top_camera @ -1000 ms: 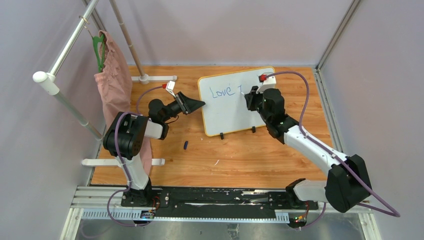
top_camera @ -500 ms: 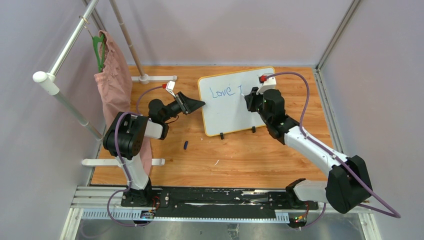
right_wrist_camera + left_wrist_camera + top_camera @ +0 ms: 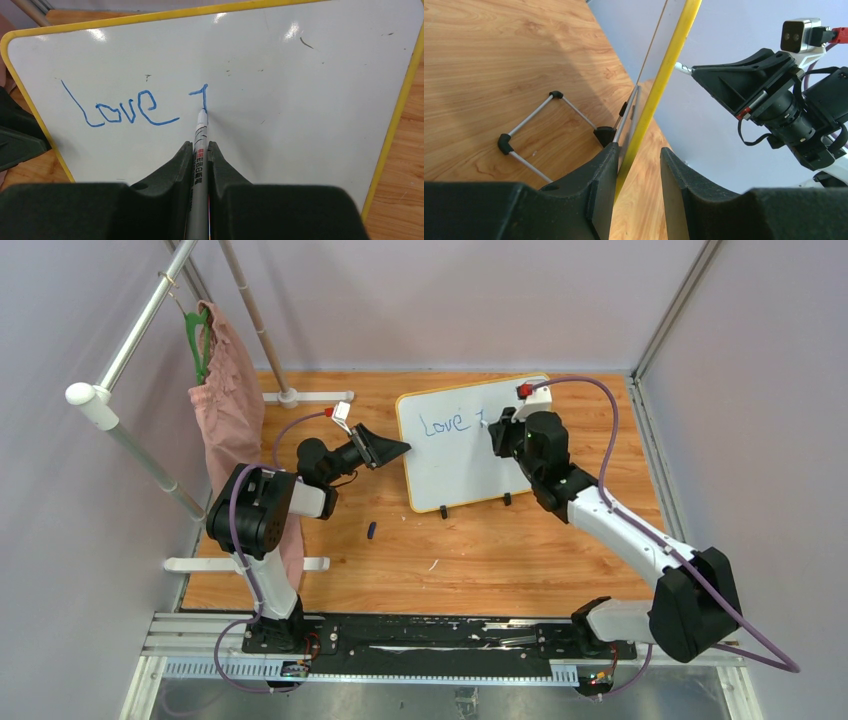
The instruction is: Write a sentence on the whiteboard
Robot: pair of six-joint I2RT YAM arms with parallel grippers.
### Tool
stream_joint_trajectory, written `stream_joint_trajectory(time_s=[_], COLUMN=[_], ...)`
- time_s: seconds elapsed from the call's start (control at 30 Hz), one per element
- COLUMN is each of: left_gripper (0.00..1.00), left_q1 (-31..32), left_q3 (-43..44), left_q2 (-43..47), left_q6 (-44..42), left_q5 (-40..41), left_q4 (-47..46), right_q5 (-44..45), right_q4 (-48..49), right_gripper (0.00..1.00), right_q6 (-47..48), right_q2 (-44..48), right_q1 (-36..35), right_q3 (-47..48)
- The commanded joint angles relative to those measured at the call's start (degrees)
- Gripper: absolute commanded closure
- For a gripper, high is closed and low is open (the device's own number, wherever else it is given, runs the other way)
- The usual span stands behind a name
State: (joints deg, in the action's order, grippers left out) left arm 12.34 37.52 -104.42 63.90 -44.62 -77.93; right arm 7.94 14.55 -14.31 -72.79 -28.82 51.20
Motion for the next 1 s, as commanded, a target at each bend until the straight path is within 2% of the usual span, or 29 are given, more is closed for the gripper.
stream_joint_trajectory(time_s=[0.0, 0.97], left_gripper=[0.59, 0.59], left_q1=[0.32, 0.41], left_q3=[0.42, 0.44], left_q2=[-0.17, 0.09], left_q6=[0.09, 0.08], left_q5=[-0.83, -0.80], left_q4=[-3.19, -3.25], right_q5=[1.68, 1.95], right_q4=[-0.20, -1.66], right_gripper=[1.00, 1.00], right_q6=[1.05, 0.07], right_q2=[-0.40, 2.95], right_q1=[1.00, 1.98], right_q3=[2.51, -2.55])
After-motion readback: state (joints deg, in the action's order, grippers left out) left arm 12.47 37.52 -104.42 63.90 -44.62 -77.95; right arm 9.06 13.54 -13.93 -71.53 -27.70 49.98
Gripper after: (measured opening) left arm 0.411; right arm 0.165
